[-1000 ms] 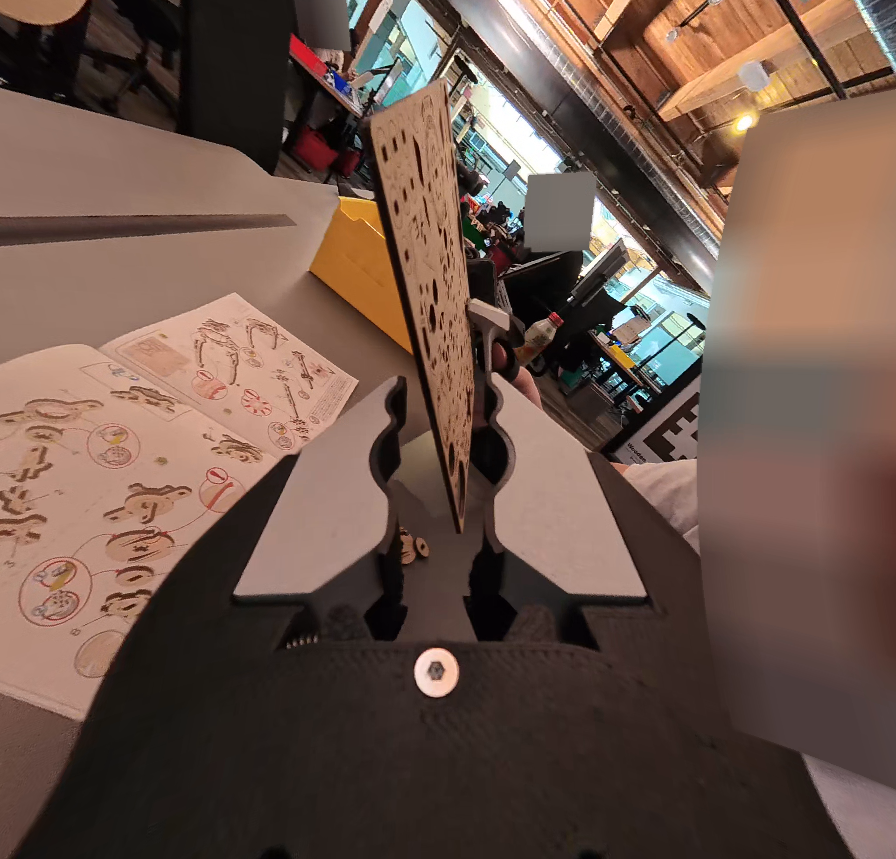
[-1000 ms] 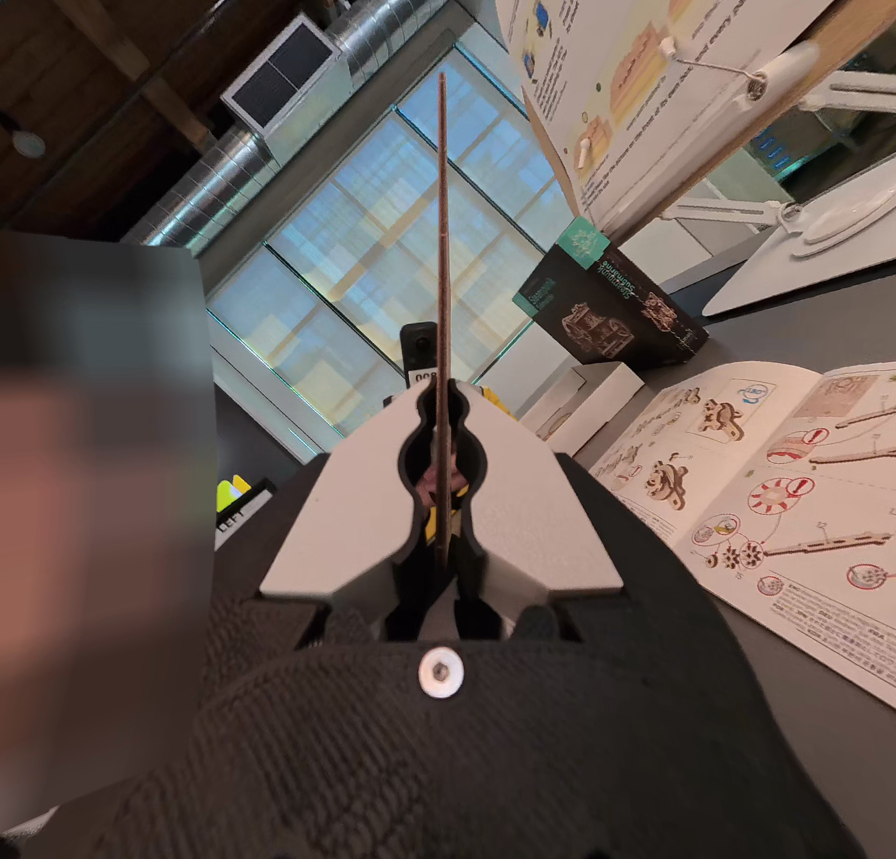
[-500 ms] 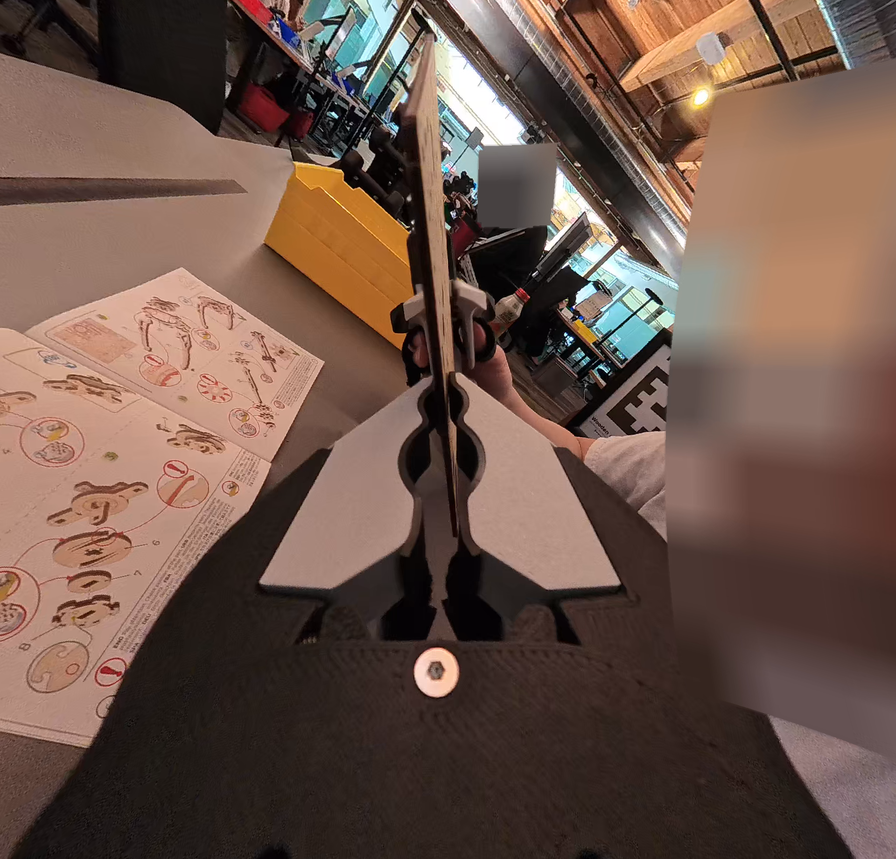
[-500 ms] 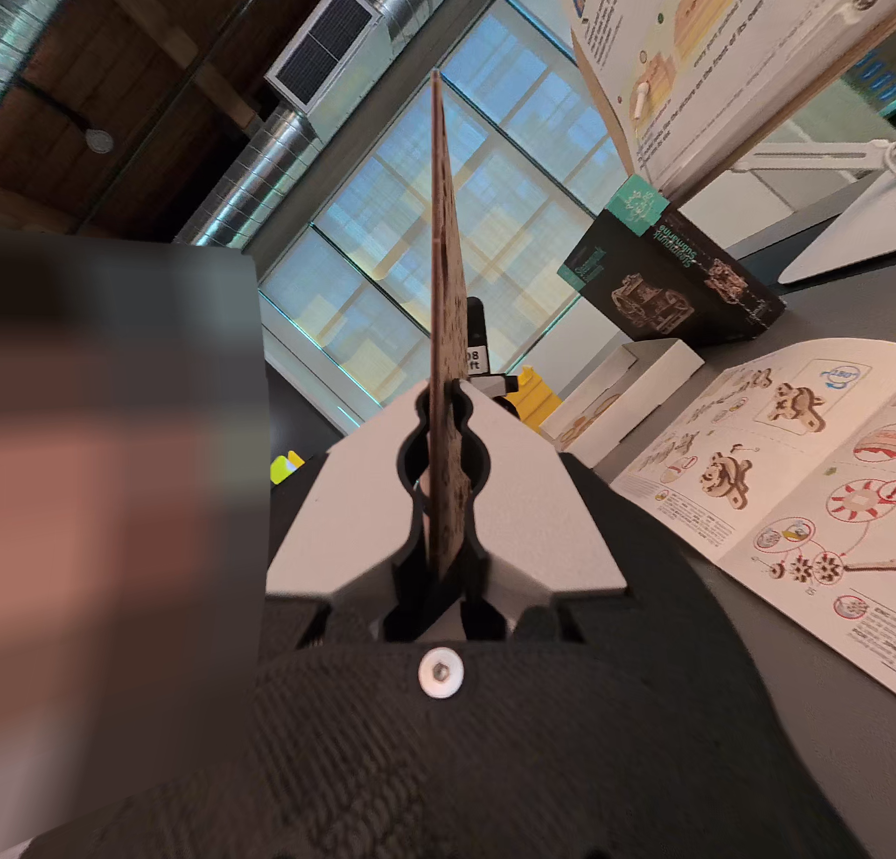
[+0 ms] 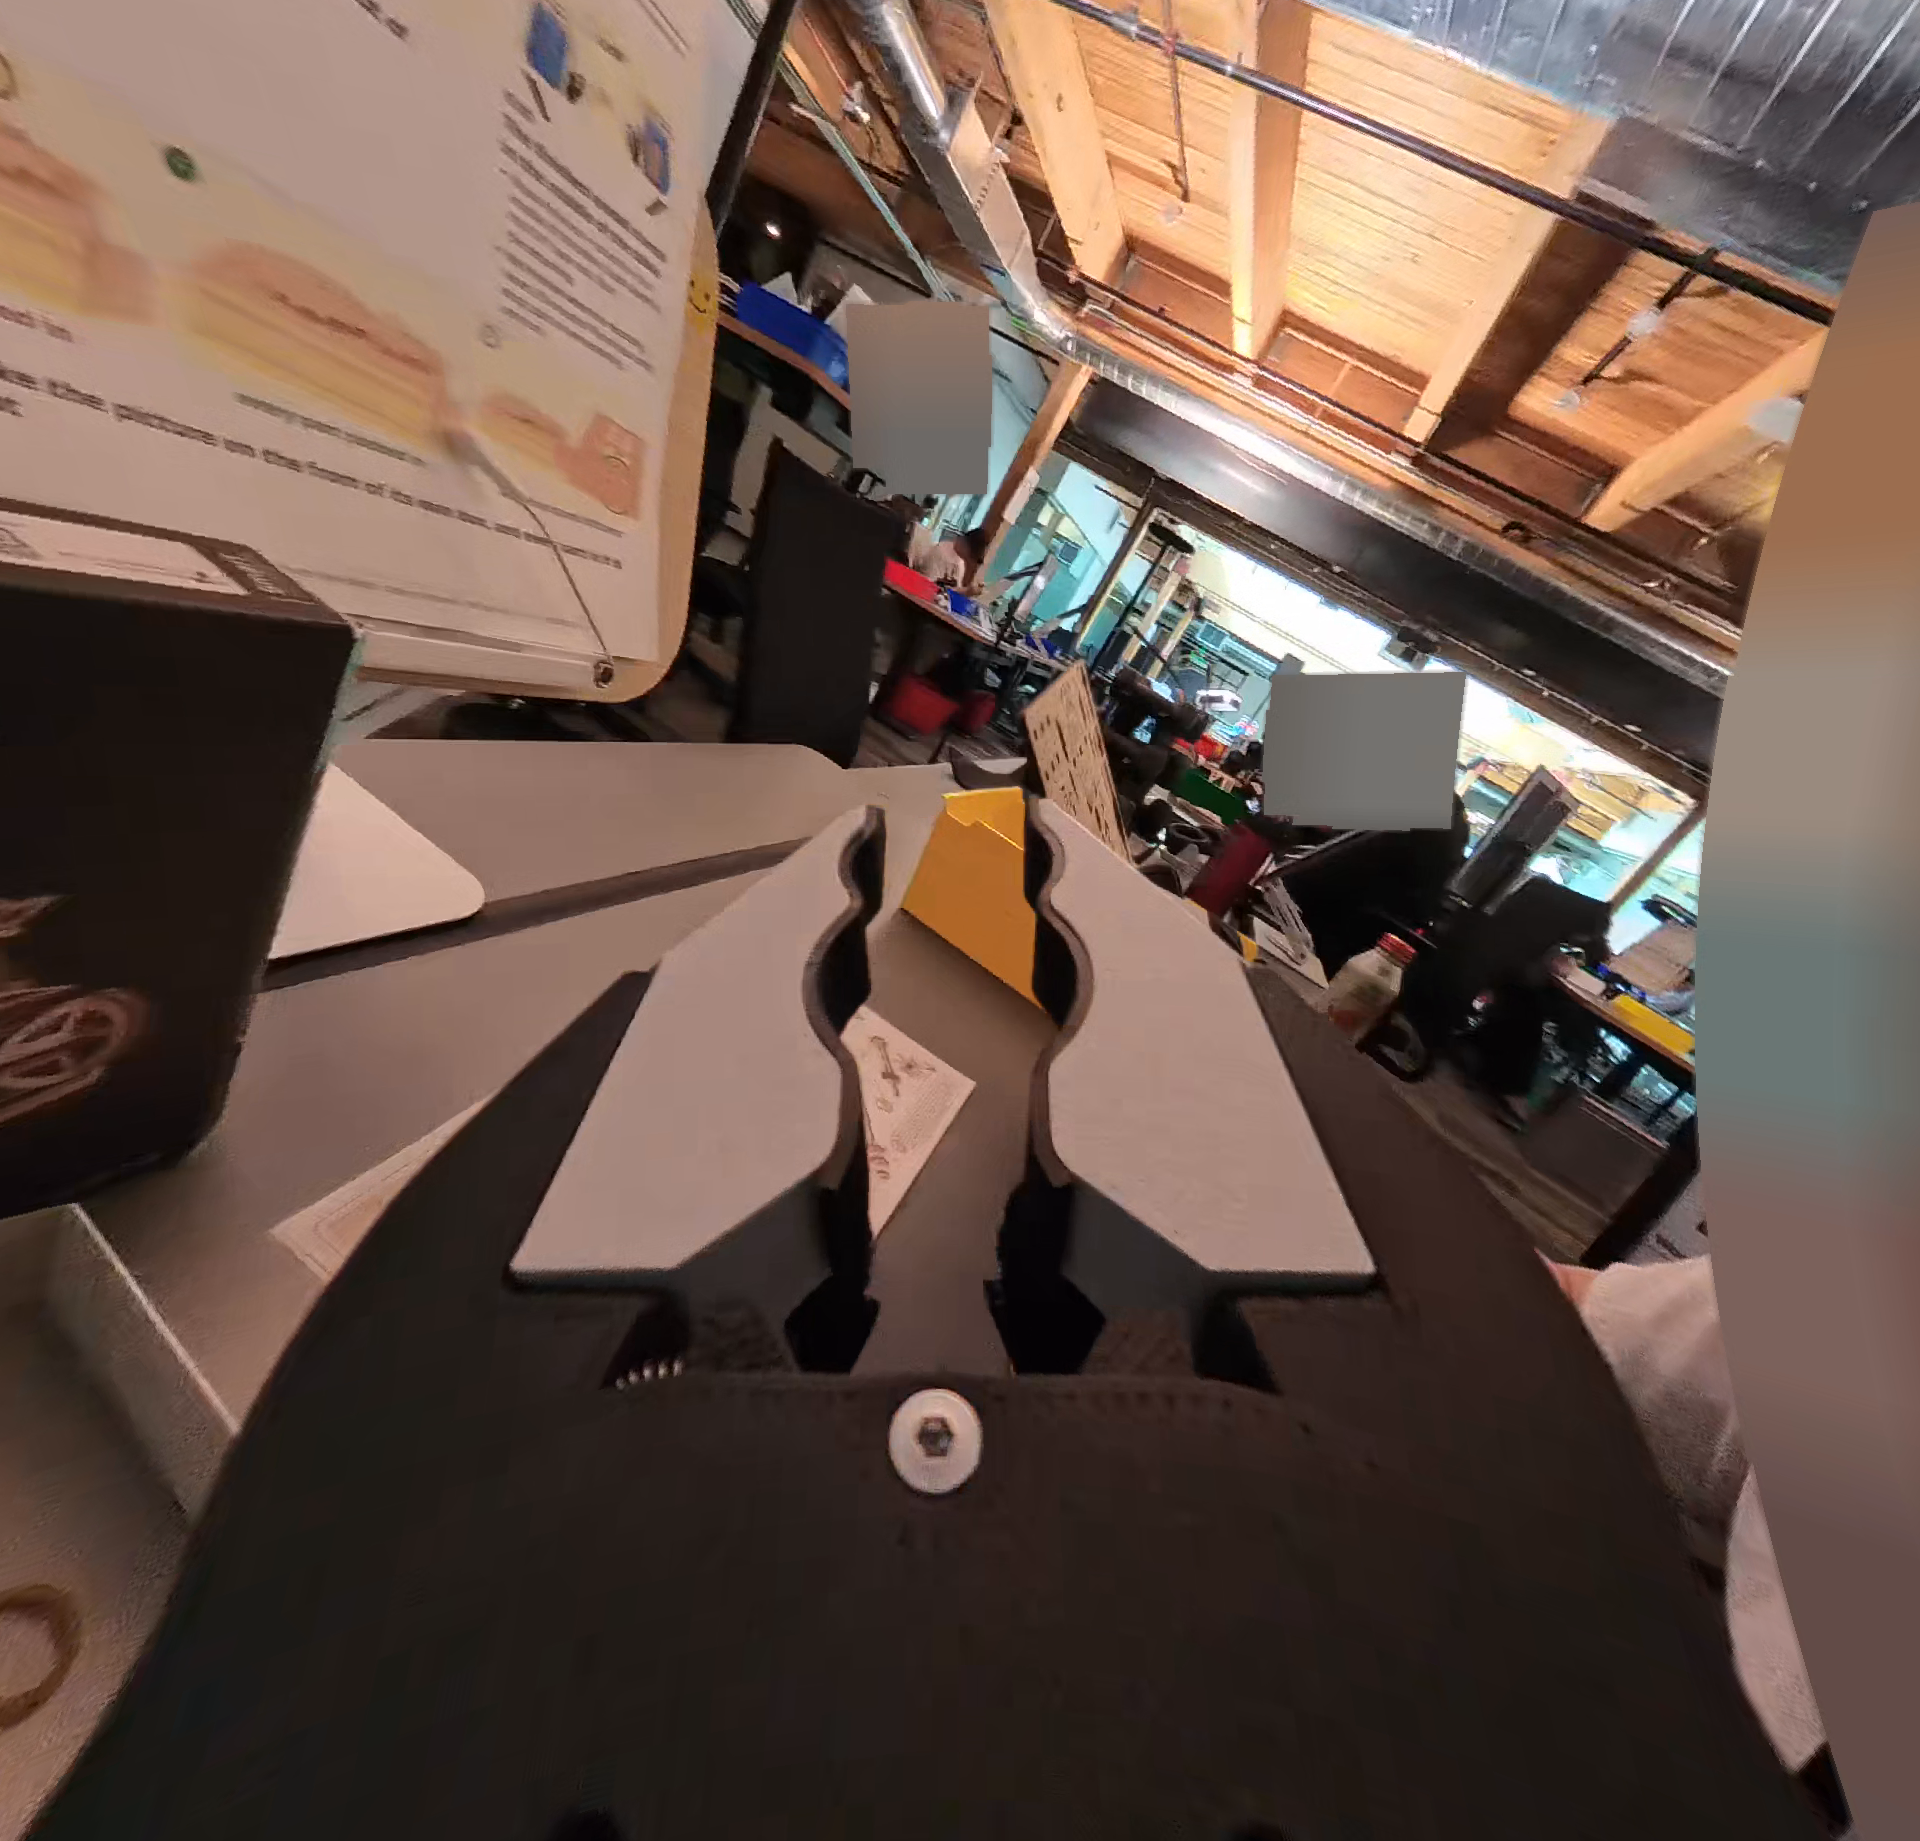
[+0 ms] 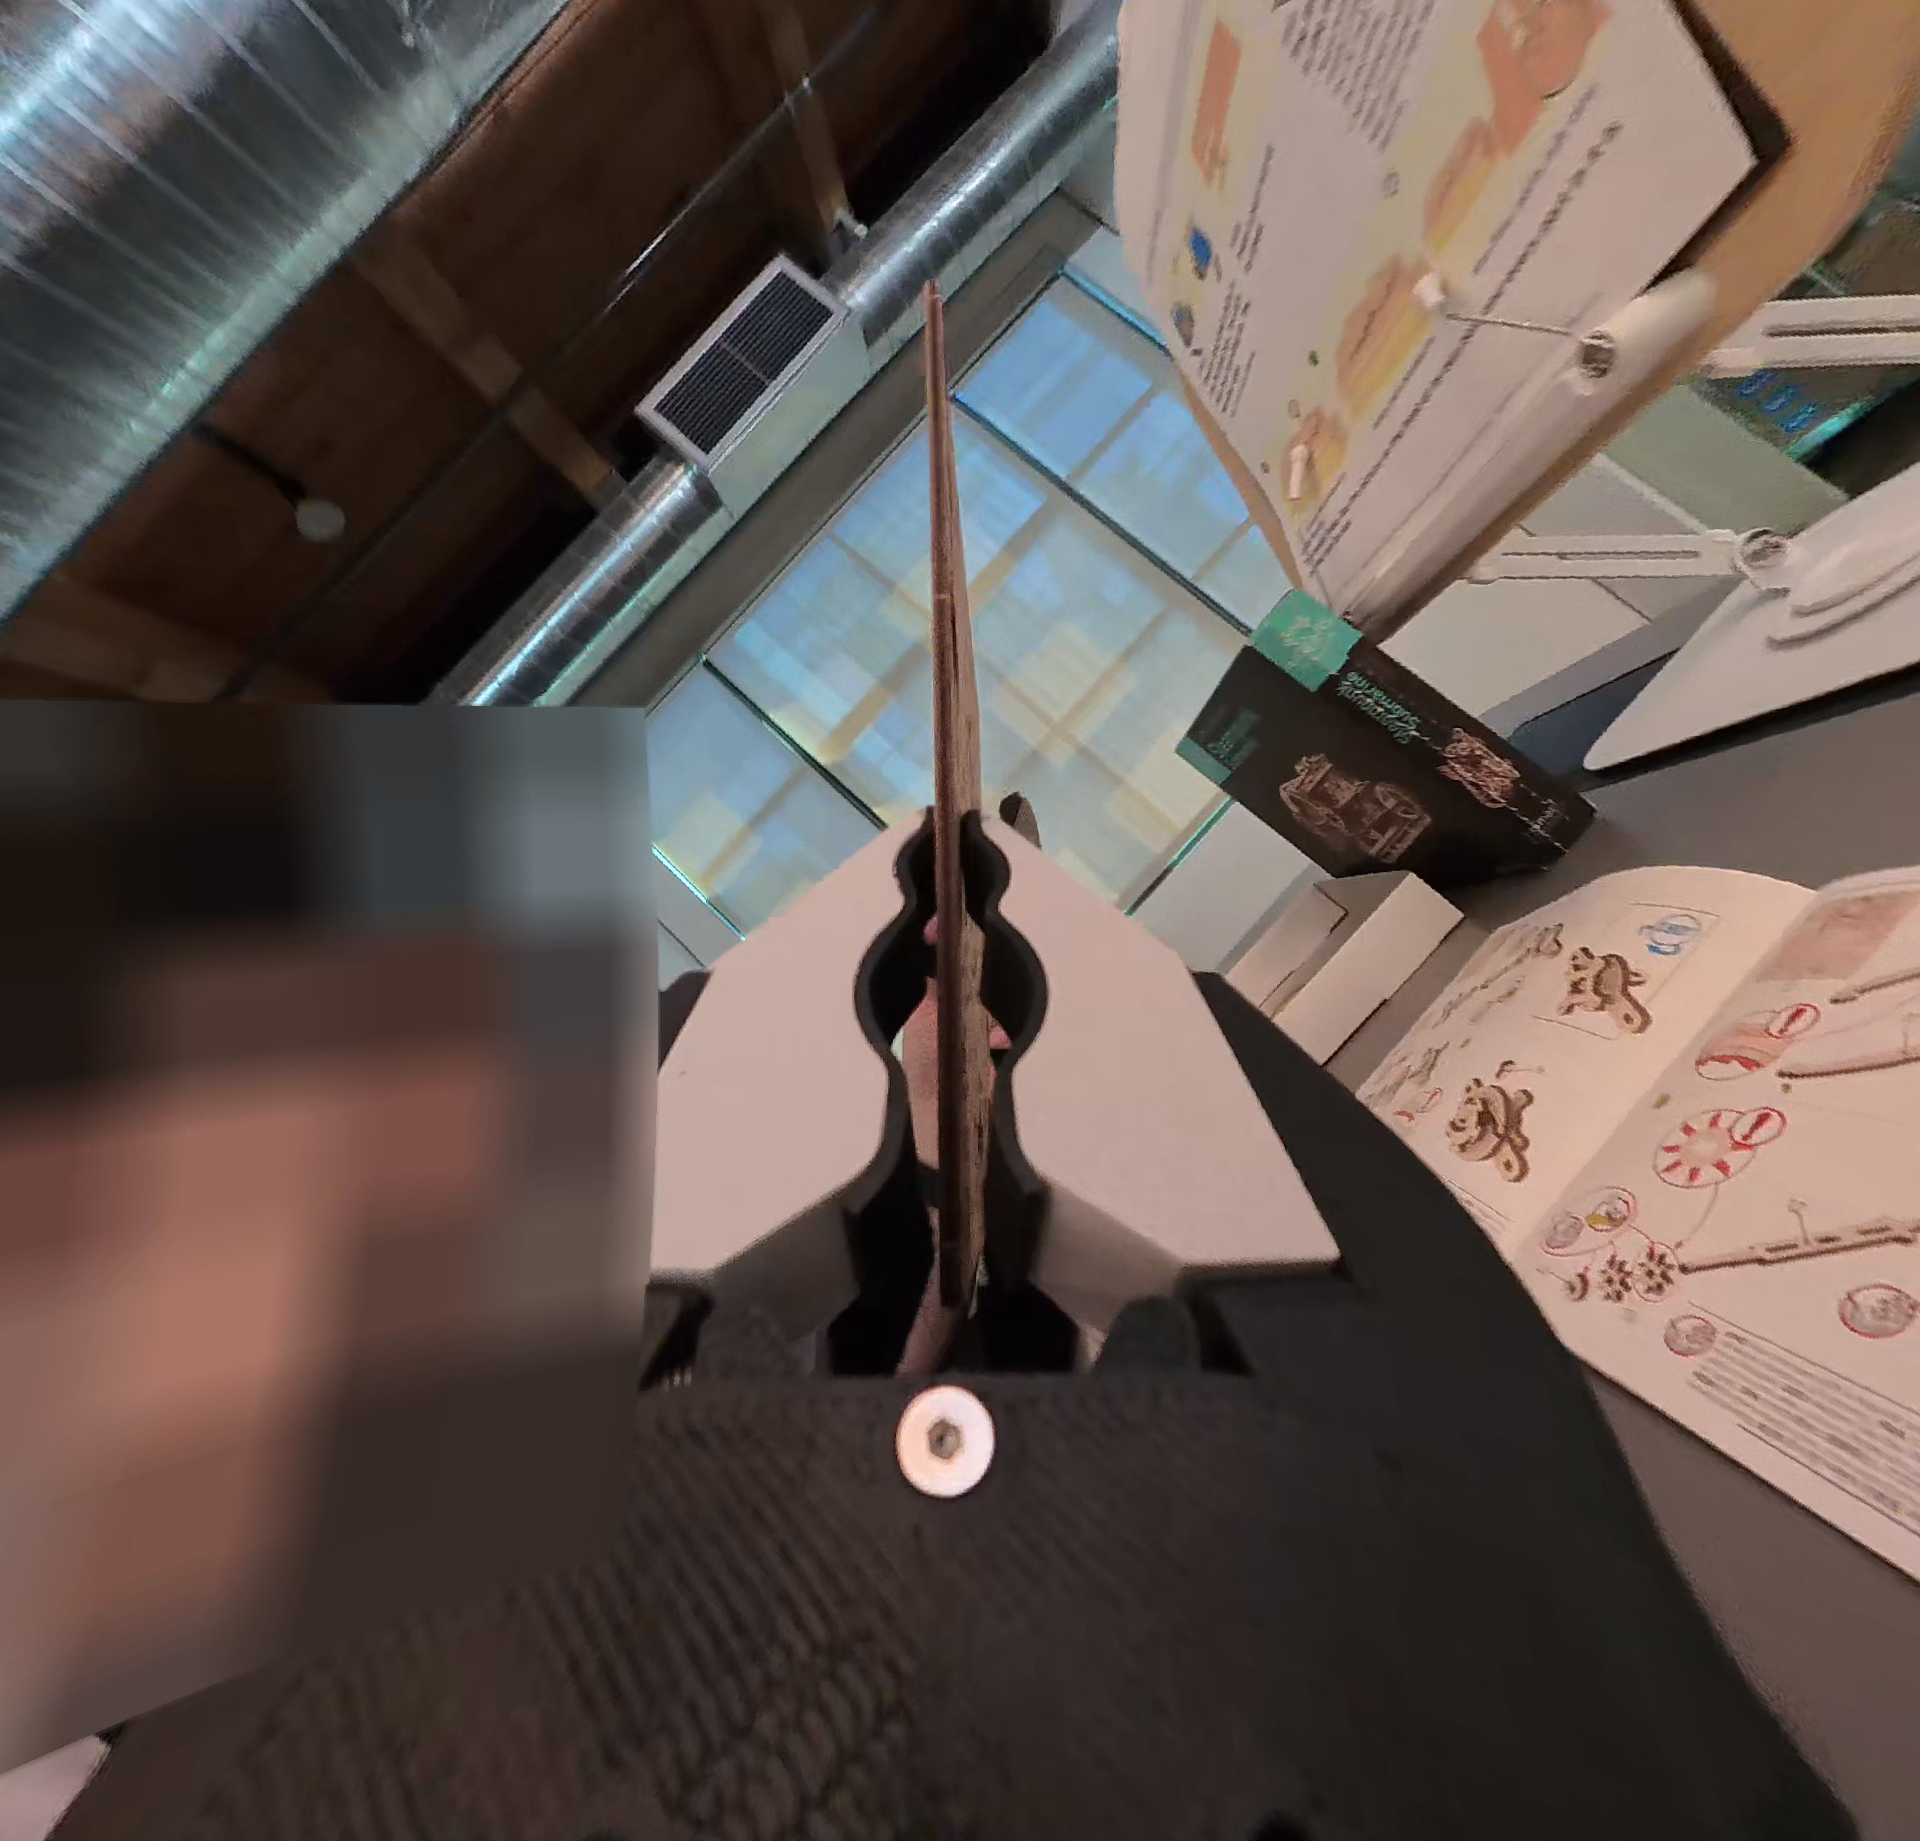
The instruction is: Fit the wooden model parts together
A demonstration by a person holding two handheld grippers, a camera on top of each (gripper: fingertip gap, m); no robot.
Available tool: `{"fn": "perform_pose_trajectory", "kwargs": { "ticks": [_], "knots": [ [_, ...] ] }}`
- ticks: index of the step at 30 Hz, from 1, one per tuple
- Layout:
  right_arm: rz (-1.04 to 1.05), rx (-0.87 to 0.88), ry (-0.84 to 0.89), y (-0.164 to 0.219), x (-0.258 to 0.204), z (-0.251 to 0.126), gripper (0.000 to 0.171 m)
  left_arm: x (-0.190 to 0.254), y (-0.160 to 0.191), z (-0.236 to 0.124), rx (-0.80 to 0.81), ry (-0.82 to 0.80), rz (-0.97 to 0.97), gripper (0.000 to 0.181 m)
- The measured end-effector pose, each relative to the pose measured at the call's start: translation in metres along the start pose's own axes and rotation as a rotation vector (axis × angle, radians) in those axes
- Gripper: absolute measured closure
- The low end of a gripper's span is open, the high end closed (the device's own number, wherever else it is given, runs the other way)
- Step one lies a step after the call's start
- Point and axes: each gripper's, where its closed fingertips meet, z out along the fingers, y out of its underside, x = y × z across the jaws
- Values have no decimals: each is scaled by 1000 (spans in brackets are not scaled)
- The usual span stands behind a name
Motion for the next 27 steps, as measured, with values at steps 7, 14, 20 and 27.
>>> {"fn": "perform_pose_trajectory", "kwargs": {
  "ticks": [7,14,20,27],
  "knots": [
    [-4,8,71,0,13,-4,169,-6,16,7,-42,14,-79,157],
    [-31,8,87,0,13,-3,170,-4,36,16,-119,64,-157,159],
    [-30,18,96,-1,15,-4,170,-2,37,16,-127,77,-157,161],
    [-30,31,105,-3,17,-6,170,-2,39,17,-134,84,-163,163]
  ]
}}
